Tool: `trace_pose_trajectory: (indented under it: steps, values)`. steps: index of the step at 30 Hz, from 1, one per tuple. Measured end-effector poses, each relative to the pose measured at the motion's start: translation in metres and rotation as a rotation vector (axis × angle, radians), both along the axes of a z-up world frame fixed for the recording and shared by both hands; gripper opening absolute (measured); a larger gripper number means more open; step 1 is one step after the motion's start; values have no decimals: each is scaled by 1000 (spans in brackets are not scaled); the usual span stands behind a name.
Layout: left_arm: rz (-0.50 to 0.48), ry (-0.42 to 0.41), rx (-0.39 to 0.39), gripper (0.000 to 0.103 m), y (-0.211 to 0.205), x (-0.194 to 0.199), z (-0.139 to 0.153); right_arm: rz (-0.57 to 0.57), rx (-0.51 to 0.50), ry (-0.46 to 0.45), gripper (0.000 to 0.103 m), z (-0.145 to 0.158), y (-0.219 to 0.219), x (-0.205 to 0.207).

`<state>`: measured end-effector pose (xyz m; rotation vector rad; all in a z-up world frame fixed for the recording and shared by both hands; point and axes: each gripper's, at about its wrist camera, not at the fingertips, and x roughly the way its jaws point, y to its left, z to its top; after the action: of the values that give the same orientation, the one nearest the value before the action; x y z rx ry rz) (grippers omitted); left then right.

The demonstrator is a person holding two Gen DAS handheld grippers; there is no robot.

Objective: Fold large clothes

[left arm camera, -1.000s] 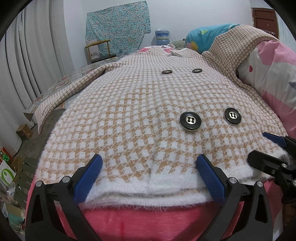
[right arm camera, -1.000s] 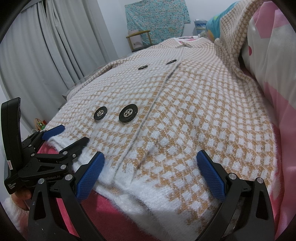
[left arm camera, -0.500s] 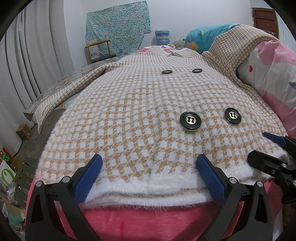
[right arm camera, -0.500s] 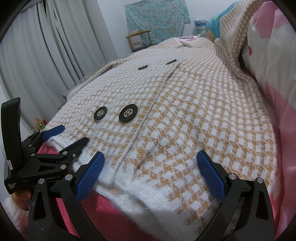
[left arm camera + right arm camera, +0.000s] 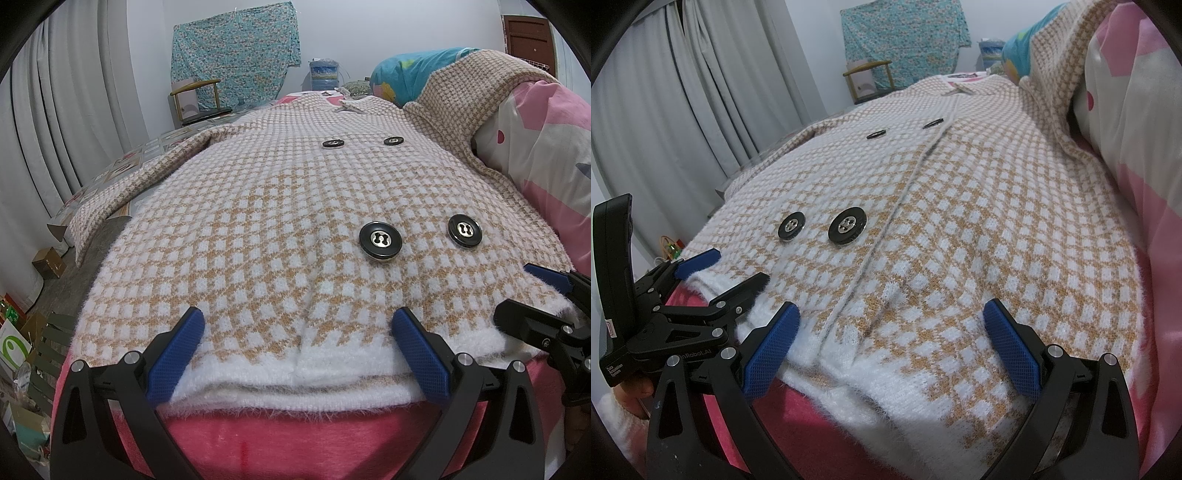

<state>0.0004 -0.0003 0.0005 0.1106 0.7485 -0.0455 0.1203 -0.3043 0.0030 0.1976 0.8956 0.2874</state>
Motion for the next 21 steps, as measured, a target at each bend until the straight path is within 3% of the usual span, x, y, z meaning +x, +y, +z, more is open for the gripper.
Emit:
trace_pose_trajectory:
  steps: [13, 16, 21]
  values:
    - [8, -29, 11, 99, 0, -11, 11, -9, -18, -2, 95, 7, 0, -2]
    - [-10, -83, 7, 99, 1, -24, 31, -49, -29, -57, 95, 36, -5, -10]
    - [-70, -164, 14, 96, -10, -38, 73, -195, 180, -139, 95, 97, -57, -17]
